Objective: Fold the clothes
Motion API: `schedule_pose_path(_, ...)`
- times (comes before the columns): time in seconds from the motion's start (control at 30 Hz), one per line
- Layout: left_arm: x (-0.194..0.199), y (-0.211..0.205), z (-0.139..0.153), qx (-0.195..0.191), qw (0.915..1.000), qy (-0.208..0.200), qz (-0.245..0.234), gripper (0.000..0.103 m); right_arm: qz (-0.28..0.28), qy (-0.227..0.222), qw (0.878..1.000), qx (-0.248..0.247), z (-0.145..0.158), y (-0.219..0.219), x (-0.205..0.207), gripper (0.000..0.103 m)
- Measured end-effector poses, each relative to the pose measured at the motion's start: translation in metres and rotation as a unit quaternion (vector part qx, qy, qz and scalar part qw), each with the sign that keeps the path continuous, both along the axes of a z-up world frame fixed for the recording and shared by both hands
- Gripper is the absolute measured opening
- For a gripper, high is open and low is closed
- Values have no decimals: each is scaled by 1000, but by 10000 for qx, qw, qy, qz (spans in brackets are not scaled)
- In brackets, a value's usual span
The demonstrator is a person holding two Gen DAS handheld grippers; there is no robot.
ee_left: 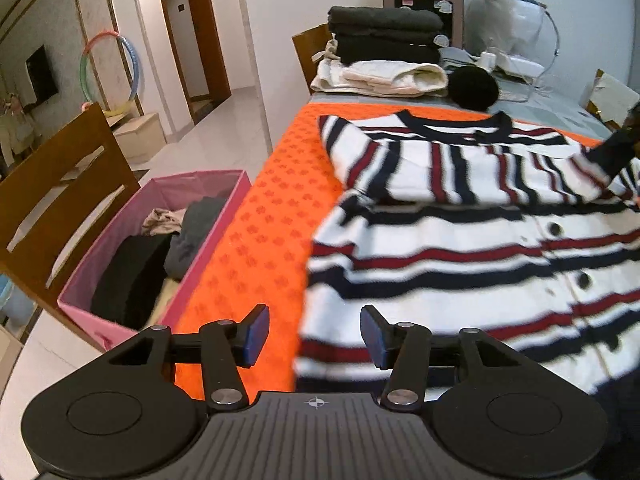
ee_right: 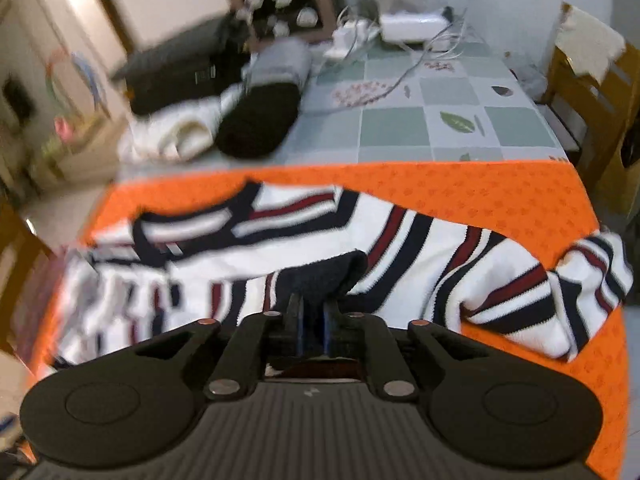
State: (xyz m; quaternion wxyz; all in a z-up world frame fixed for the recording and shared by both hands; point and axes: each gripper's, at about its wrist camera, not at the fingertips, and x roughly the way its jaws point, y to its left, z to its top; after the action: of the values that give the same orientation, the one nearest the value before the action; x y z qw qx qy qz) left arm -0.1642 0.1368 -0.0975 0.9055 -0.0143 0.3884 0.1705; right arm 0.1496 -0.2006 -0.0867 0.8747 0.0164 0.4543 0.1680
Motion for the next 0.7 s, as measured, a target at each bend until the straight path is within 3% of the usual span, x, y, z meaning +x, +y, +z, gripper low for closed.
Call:
schedule_pose_path(0.17,-17,-11,-5,-119,9995,5,285,54,609,-171,9973,-380,-7,25,-10,35)
schedule_pose_path(0.37,-31,-9,-17,-224,9974,23,686,54,1550,205,9877,30,-14,62,-46,36)
schedule_pose_path(0.6,-31,6,-30,-515,9949,-47,870,52,1952,646,9785,134,-24,95,-90,37)
schedule_pose_path(0.67,-27,4,-29,-532,9968,-77,599,30,2003,725,9770,97,-25,101,-103,37)
schedule_pose_path(0.7,-26,2,-28,-539,9976,-101,431,23,2019,746,9765,71,-25,103,-108,37)
